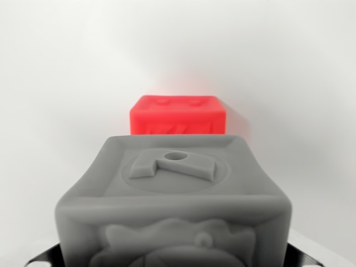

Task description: Destack cube

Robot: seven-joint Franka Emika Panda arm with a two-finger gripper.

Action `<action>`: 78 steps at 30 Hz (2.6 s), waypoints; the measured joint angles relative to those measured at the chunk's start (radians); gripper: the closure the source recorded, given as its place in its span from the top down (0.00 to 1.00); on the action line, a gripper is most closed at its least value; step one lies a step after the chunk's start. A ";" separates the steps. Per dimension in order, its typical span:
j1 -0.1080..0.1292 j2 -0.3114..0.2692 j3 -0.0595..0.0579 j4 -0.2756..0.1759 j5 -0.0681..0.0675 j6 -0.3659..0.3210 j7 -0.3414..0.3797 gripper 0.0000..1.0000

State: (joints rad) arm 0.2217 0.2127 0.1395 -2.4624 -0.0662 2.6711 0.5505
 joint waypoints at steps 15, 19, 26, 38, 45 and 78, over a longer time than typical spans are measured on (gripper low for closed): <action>0.000 -0.092 0.004 -0.001 0.032 -0.088 -0.022 0.00; 0.000 -0.118 0.005 0.000 0.039 -0.114 -0.027 0.00; 0.001 -0.167 0.005 0.007 0.051 -0.169 -0.037 0.00; 0.002 -0.245 0.005 0.028 0.068 -0.262 -0.048 0.00; -0.006 -0.248 -0.008 0.015 0.069 -0.262 -0.049 0.00; -0.054 -0.276 -0.080 -0.057 0.069 -0.220 -0.061 0.00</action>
State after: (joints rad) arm 0.1677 -0.0632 0.0591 -2.5192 0.0032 2.4508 0.4893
